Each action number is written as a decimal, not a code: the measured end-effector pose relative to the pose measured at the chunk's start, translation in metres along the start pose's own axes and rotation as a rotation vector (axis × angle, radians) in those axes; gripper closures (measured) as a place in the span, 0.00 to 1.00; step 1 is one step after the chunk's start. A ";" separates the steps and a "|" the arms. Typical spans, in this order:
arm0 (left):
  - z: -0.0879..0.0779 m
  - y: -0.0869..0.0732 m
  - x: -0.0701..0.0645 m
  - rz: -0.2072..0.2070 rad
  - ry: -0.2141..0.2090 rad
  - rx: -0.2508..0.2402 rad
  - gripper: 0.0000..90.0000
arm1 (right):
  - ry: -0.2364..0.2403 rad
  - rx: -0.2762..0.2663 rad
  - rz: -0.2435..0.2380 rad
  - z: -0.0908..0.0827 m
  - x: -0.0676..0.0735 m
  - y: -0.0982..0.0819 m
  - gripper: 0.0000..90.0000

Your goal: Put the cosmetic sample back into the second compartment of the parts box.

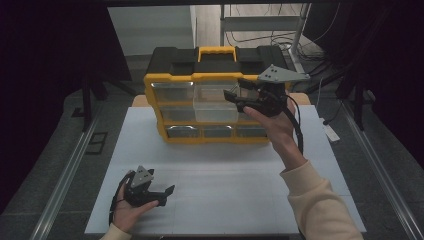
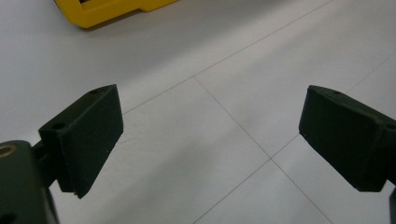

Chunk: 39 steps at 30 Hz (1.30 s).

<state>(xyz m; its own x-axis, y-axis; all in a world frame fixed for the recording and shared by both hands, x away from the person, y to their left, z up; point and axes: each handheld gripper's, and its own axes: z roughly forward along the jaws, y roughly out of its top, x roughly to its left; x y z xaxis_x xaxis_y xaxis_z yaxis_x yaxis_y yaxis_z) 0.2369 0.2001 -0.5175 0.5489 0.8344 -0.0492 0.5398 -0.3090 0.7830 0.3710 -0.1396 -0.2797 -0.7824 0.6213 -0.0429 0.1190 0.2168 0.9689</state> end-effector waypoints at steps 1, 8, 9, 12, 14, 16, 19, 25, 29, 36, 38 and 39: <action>0.000 0.000 0.000 0.000 0.000 0.000 0.08 | 0.000 0.000 0.001 0.002 0.001 0.000 0.45; 0.000 0.000 0.000 -0.001 0.005 -0.002 0.08 | -0.005 0.034 -0.020 0.015 0.002 0.005 0.45; 0.000 0.000 0.000 -0.001 0.005 -0.002 0.08 | -0.004 0.041 -0.021 0.018 0.001 0.005 0.45; -0.001 0.000 0.001 -0.001 0.006 -0.002 0.08 | -0.005 0.051 -0.024 0.022 0.001 0.005 0.45; -0.001 0.000 0.001 0.000 0.006 -0.002 0.08 | -0.003 0.057 -0.026 0.025 0.002 0.006 0.45; -0.001 0.000 0.001 0.000 0.007 -0.003 0.08 | 0.001 0.063 -0.026 0.028 0.003 0.006 0.45; -0.001 0.000 0.001 -0.002 0.010 -0.006 0.08 | 0.005 0.068 -0.032 0.030 0.003 0.006 0.45; -0.001 0.000 0.001 -0.003 0.012 -0.005 0.08 | -0.003 0.096 -0.053 0.034 0.003 0.004 0.33; -0.001 0.000 0.001 -0.006 0.009 -0.005 0.08 | 0.004 0.095 -0.047 0.031 0.001 0.004 0.28; 0.000 0.002 0.002 -0.012 0.001 -0.011 0.08 | 0.014 0.067 -0.024 0.016 -0.002 0.001 0.25; 0.000 0.002 0.002 -0.019 -0.003 -0.015 0.08 | 0.017 0.055 -0.019 0.004 -0.004 -0.003 0.25; 0.000 0.002 0.002 -0.020 -0.004 -0.015 0.08 | 0.017 0.047 -0.017 0.000 -0.005 -0.005 0.25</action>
<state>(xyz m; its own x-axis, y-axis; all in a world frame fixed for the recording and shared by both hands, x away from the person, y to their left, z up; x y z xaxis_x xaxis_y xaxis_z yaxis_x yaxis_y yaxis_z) 0.2390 0.2010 -0.5155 0.5410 0.8383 -0.0674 0.5408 -0.2854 0.7912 0.3744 -0.1439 -0.2840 -0.7946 0.6047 -0.0545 0.1342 0.2624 0.9556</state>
